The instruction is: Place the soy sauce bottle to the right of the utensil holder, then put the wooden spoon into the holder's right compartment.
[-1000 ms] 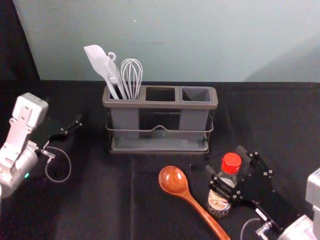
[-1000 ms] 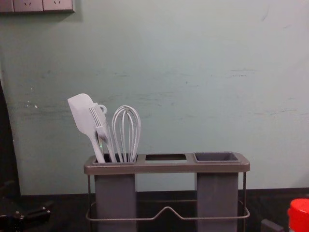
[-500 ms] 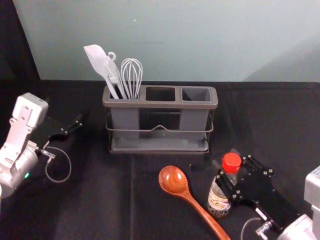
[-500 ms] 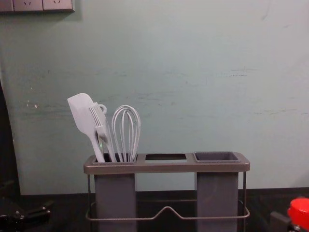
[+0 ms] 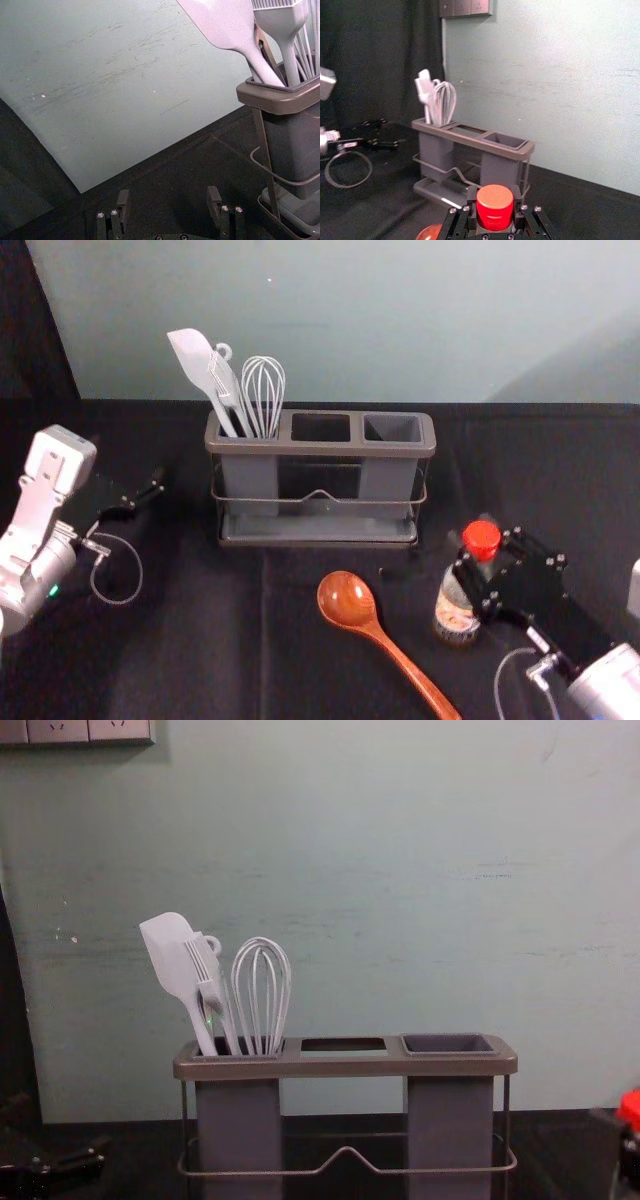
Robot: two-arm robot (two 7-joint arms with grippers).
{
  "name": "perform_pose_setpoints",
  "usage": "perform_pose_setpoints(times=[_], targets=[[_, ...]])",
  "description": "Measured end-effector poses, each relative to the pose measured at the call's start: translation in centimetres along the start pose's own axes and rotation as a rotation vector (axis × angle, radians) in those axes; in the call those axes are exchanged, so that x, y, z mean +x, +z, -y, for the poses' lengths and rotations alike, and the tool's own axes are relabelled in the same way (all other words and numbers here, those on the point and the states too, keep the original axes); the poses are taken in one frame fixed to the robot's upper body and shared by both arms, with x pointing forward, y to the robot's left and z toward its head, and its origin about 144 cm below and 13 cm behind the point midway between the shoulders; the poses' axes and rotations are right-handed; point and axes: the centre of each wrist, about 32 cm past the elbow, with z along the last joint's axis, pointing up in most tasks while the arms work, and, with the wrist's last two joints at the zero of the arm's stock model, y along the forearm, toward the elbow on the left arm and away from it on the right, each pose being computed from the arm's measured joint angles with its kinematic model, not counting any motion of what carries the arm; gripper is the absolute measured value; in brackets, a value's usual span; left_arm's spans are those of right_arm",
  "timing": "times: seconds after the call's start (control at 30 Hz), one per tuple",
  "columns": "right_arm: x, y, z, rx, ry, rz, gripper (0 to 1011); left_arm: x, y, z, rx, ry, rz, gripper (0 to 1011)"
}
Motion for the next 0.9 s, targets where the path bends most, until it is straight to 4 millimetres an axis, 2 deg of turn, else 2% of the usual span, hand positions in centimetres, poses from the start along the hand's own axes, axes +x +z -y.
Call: perform_pose_setpoints(times=[0.4, 0.67, 0.9], targets=[[2.8, 0.0, -1.3, 0.003, -0.044, 0.012, 386, 0.0, 0.0, 0.0, 0.000, 0.000, 0.000, 1000], [6.6, 0.3, -1.6, -0.011, -0.054, 0.030, 386, 0.0, 0.0, 0.0, 0.000, 0.000, 0.000, 1000], [9.5, 0.1, -2.8, -0.026, -0.046, 0.015, 386, 0.0, 0.0, 0.0, 0.000, 0.000, 0.000, 1000]])
